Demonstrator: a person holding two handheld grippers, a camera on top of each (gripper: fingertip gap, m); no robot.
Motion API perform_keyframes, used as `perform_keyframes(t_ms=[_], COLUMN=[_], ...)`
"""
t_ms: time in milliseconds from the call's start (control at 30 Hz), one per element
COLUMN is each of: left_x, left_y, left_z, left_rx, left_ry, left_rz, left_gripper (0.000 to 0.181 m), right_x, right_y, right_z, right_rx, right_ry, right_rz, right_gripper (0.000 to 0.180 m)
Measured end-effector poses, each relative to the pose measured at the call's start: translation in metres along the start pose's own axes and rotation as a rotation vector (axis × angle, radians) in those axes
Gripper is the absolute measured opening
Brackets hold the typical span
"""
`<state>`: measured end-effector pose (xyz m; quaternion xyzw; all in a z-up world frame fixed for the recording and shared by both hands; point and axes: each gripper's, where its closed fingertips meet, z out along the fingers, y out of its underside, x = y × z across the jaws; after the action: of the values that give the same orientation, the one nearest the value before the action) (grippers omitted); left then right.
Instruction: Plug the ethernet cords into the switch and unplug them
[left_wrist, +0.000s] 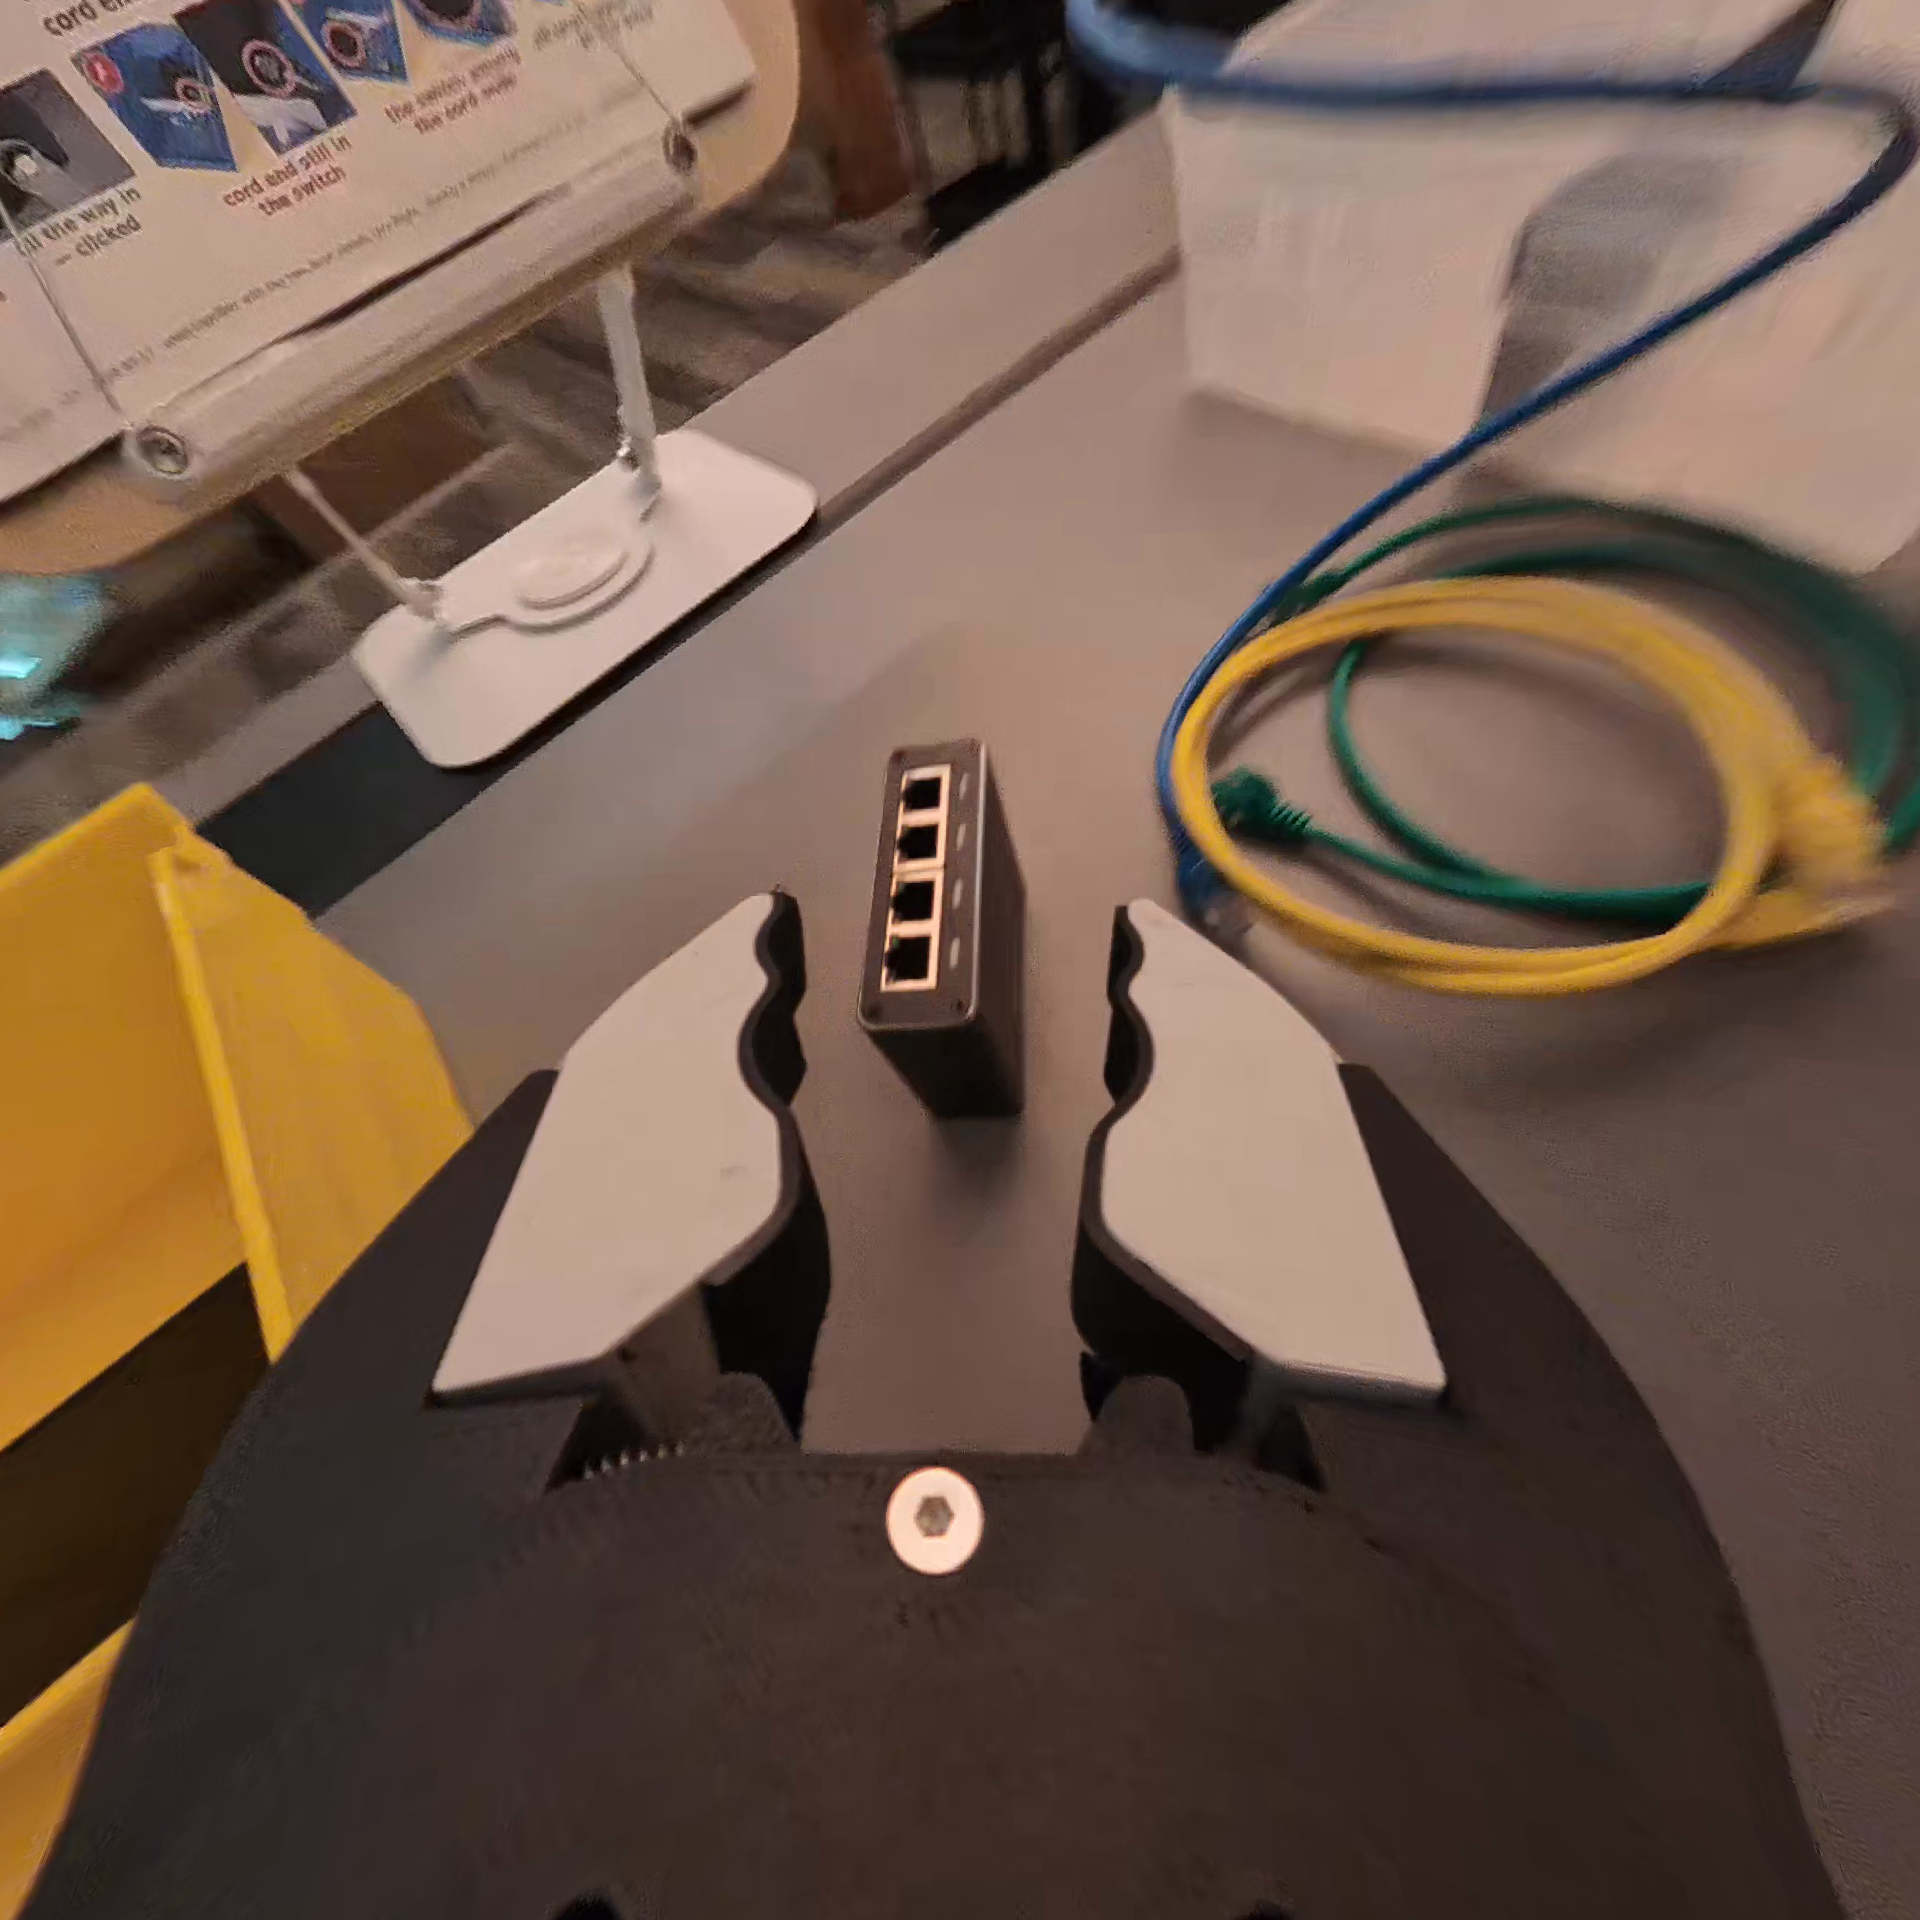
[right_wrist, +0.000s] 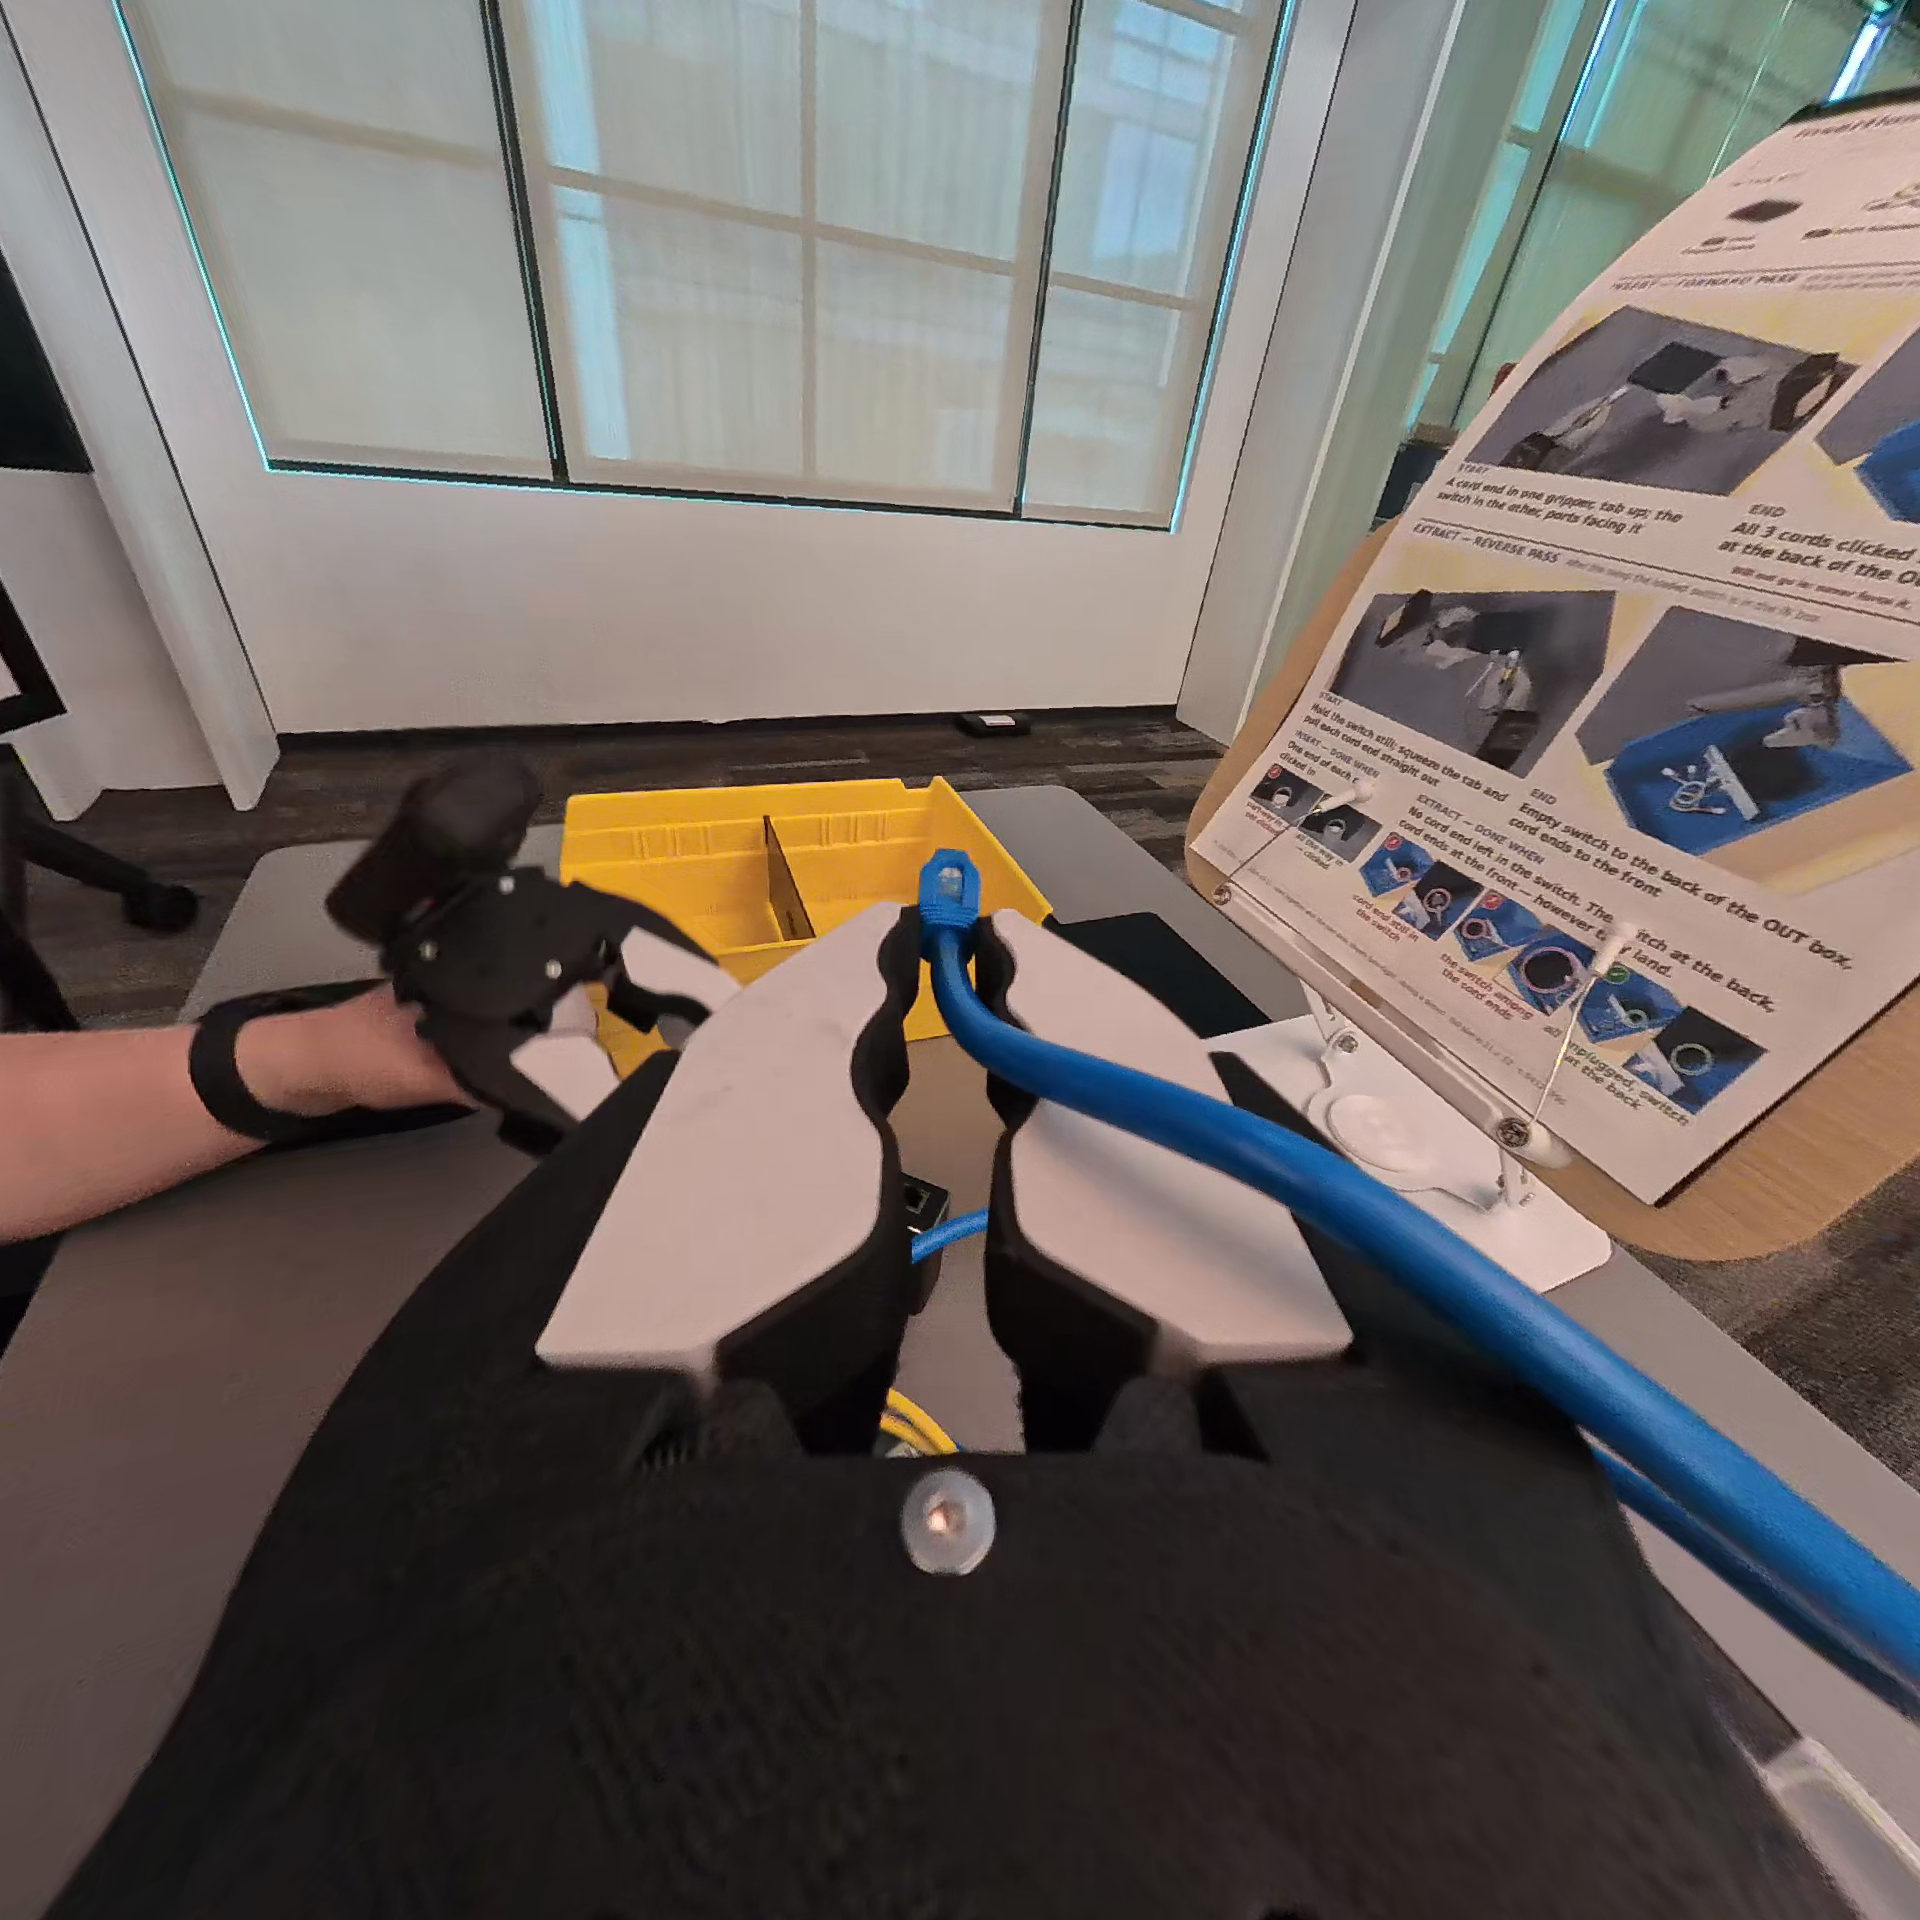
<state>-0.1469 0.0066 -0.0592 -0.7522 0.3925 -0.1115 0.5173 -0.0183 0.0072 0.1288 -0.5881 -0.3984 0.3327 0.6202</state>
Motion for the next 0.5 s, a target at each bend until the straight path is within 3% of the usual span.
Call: perform_keyframes(t_ms=[133,333,500], left_x=[-0.003,0.000,0.001], left_y=[0.026,0.055,0.064], left_z=[0.021,0.048,0.063], left_rx=[-0.112,-0.183,-0.224], left_ry=[-0.174,-0.065,0.018], left_rz=[0.135,-0.130,-0.216], left_gripper=[0.054,0.064,0.056], right_x=[0.003,0.004,0.006], right_y=[-0.004,-0.005,0.000], right_z=[-0.007,-0.011,-0.009], right_rx=[0.003,-0.004,-0.024], right_ry=[0.016,0.011,0.007], right_rz=[-0.005,0.001,0.015], right_gripper=[0.010,0.010,0.010])
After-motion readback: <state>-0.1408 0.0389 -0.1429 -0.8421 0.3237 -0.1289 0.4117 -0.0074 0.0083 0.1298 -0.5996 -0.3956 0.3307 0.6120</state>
